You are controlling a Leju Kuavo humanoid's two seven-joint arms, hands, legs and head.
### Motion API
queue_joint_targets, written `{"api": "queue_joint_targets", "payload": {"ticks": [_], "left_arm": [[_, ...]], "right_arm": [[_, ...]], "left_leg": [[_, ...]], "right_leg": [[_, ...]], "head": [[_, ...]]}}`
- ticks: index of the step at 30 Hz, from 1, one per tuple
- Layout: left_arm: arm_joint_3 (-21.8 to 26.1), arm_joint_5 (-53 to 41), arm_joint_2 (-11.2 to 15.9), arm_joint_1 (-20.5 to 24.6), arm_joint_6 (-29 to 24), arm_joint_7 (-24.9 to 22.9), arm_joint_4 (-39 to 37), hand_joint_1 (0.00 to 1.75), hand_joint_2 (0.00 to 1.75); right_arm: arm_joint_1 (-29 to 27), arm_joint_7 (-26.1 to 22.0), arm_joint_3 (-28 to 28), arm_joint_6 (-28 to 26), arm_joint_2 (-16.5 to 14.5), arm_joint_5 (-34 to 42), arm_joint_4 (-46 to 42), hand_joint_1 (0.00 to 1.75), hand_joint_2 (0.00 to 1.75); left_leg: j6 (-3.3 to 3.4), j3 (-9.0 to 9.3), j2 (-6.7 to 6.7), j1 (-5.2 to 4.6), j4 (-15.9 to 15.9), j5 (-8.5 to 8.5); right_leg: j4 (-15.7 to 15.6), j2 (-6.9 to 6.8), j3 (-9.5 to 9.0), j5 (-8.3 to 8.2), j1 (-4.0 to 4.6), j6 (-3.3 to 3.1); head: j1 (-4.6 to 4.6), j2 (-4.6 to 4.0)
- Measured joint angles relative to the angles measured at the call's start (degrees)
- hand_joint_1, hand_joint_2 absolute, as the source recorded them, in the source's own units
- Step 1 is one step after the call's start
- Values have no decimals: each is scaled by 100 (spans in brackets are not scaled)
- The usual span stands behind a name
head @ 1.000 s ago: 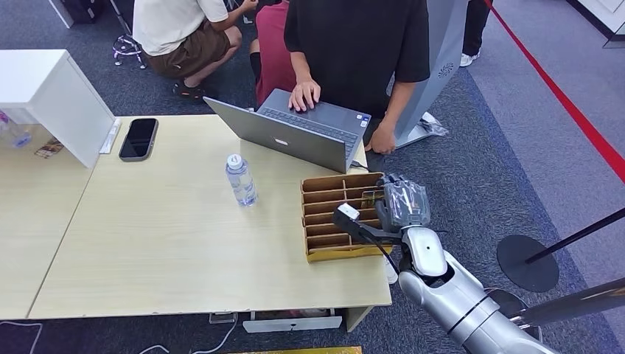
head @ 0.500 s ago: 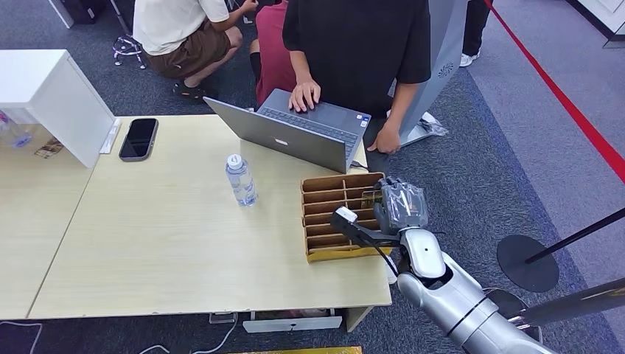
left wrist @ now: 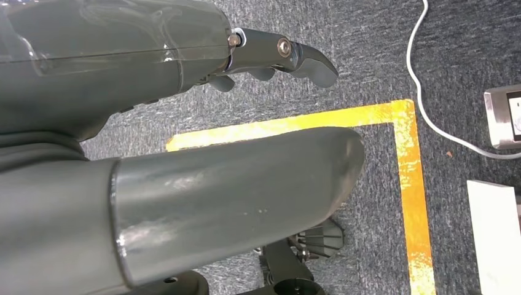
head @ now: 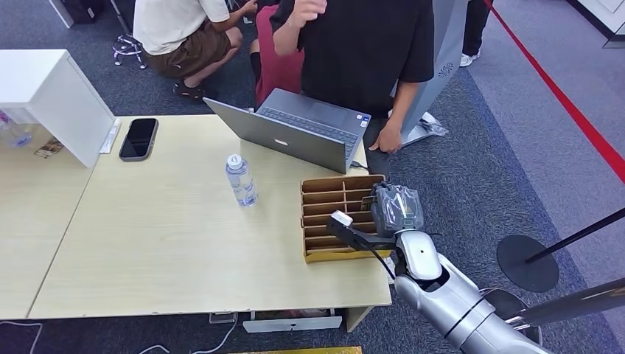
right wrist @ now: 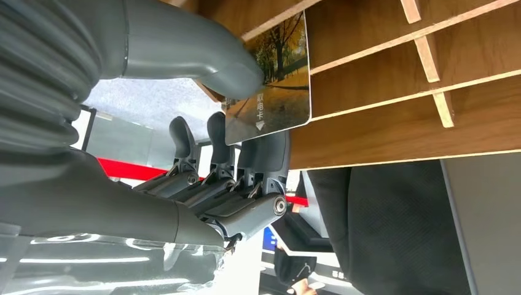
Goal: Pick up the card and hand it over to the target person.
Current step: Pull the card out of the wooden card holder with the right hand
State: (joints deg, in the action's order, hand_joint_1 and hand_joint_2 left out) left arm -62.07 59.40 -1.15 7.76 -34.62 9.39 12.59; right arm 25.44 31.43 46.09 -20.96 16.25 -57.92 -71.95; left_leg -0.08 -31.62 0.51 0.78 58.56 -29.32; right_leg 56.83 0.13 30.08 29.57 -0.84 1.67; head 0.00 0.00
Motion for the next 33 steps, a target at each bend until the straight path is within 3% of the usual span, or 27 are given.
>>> {"api": "queue_joint_targets", "payload": {"ticks": [7, 20, 33], "left_arm": [[13, 8, 2, 4, -5, 0, -3, 0, 0], [12, 5, 5, 2, -3, 3, -1, 0, 0], [76, 53, -10, -28, -19, 75, -5, 0, 0]], "right_arm": [[42, -8, 43, 30, -68, -15, 48, 135, 175], [59, -8, 46, 0, -60, -43, 32, 139, 175], [73, 132, -232, -140, 289, -372, -932, 145, 175]], "left_leg": [[-2, -12, 10, 2, 13, -7], [-1, -8, 5, 1, 10, -5], [0, -17, 11, -3, 19, -8]], "right_leg": [[13, -6, 9, 9, 0, 7], [10, -2, 6, 6, 0, 5], [20, -7, 15, 11, -4, 7]], "head": [[0, 0], [0, 0], [0, 0]]}}
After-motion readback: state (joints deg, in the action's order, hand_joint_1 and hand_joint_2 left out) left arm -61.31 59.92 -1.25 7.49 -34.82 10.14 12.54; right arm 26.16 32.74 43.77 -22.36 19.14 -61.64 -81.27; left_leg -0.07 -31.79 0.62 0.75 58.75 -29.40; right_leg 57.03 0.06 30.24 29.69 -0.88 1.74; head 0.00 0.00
